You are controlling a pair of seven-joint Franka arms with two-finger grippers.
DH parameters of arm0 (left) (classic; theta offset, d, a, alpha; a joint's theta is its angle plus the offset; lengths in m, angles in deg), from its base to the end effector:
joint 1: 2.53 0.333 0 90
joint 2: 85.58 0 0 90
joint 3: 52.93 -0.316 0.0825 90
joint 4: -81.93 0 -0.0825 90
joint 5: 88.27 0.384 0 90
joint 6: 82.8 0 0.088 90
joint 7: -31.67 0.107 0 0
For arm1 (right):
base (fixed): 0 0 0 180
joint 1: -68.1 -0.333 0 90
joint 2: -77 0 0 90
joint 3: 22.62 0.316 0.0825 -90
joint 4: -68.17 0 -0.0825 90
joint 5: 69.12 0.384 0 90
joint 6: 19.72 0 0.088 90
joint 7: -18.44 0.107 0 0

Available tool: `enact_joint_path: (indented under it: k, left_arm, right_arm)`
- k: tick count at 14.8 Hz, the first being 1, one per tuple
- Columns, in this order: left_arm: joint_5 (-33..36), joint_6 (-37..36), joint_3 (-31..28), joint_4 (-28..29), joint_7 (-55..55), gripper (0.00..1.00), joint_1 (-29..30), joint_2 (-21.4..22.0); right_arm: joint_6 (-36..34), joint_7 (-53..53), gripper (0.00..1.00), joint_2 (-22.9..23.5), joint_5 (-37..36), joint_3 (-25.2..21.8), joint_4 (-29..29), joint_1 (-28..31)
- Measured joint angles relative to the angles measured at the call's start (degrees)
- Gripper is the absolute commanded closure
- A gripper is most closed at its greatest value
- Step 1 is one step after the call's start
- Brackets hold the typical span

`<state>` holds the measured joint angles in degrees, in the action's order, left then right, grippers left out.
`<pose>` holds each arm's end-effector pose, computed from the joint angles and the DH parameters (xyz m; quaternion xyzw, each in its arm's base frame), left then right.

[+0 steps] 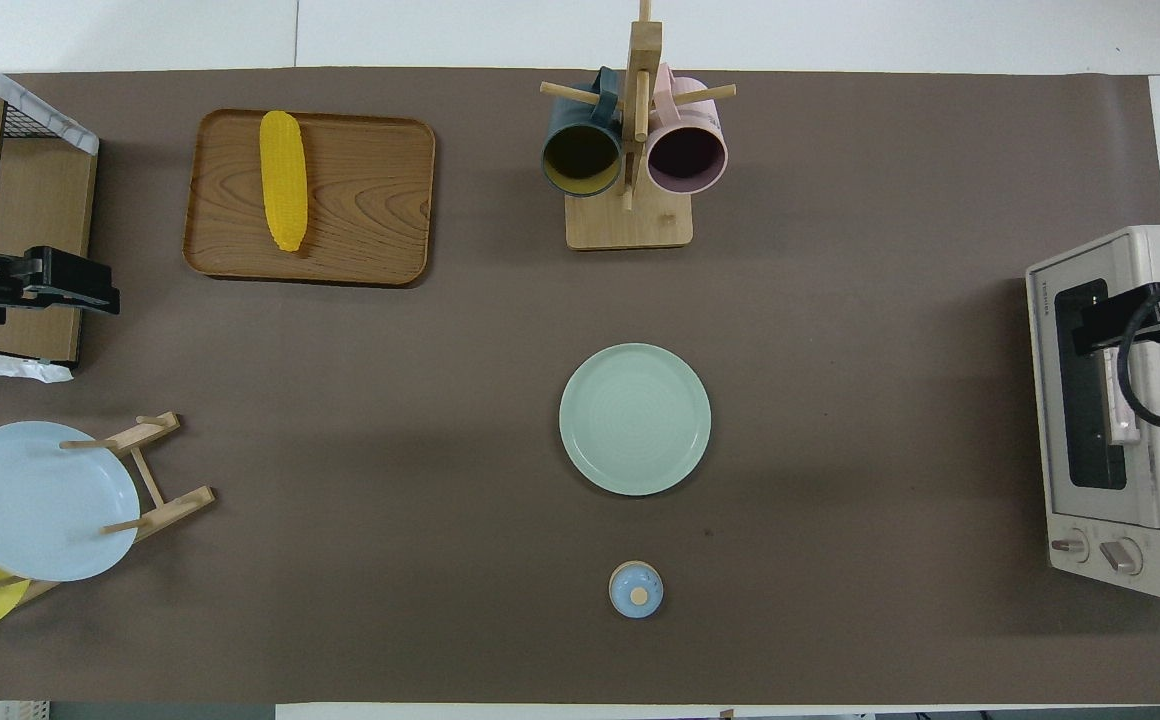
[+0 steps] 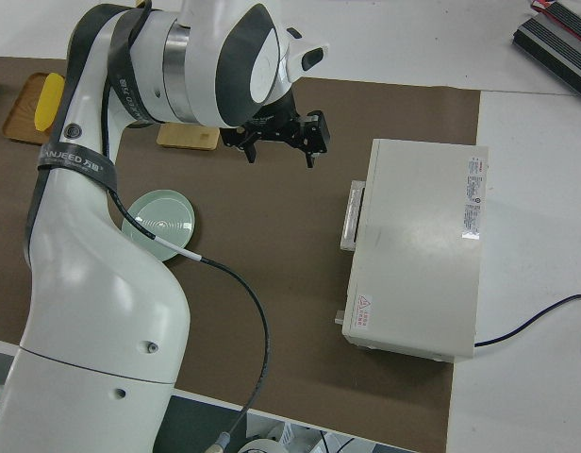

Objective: Put corn in oven
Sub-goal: 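Reach the left gripper down to the yellow corn on the tray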

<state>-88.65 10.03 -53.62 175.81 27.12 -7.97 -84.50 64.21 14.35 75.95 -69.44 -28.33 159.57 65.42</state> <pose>0.5502 -0.0463 0.6072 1.0000 -0.0016 0.0000 0.0034 0.5359 -0.0295 0.6144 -0.9984 -0.0092 0.0560 0.0016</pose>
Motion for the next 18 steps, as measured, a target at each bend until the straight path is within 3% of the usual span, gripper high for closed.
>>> enact_joint_path:
  k: [9, 12, 14, 18]
  left_arm:
    - [-0.9, 4.11, 0.06, 0.12, -1.76, 0.0, 0.01, -0.17]
    - [-1.06, 5.98, 0.25, 0.15, -1.77, 0.0, -0.01, -2.81]
    - [-1.14, 7.54, 0.45, -1.75, -1.77, 0.0, -0.05, -7.8]
    - [-2.21, 10.96, 1.56, -12.83, -1.76, 0.0, -0.5, -23.99]
  right_arm:
    - [0.0, 0.0, 0.0, 0.0, 0.0, 0.0, 0.0, 0.0]
    - [0.0, 0.0, 0.0, 0.0, 0.0, 0.0, 0.0, 0.0]
    - [0.0, 0.0, 0.0, 0.0, 0.0, 0.0, 0.0, 0.0]
    - [0.0, 0.0, 0.0, 0.0, 0.0, 0.0, 0.0, 0.0]
